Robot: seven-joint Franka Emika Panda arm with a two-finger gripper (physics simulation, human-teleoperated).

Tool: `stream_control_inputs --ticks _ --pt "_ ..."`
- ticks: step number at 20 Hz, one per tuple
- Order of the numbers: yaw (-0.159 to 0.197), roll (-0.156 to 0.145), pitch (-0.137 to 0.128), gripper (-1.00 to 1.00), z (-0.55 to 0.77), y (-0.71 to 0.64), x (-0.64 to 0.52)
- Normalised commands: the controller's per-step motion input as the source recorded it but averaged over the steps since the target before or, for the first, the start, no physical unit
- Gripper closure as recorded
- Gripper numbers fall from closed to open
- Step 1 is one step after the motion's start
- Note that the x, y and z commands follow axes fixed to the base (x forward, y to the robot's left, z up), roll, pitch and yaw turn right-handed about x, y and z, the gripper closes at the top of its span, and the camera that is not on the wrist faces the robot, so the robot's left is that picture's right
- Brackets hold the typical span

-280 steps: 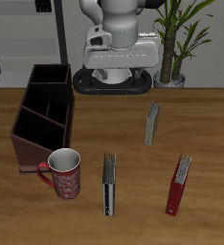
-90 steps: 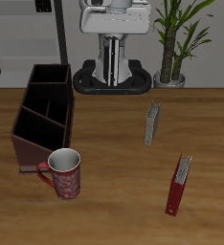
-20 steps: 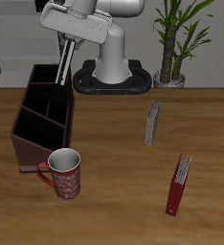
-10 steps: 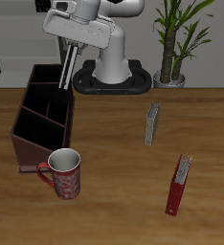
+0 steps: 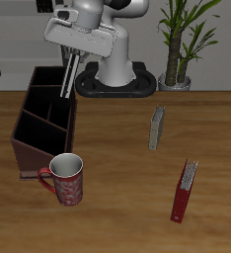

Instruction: Place the striped book into the right desk caddy's front compartment

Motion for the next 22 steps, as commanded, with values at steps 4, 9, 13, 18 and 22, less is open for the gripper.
stream_control_inputs --ticks 4,9,13,18,22 --pt "-0.001 0.009 0.009 1.00 -0.11 0.04 0.02" --pt "-0.009 -0.006 0.014 1.00 -0.08 0.01 0.03" --pt "-0.007 0.001 0.003 1.00 -0.02 0.03 -0.01" --pt "-0.011 -0.020 0.005 1.00 -0.06 -0.04 0.00" --pt "-0.013 -0.015 0.024 1.00 -0.12 -0.07 0.04"
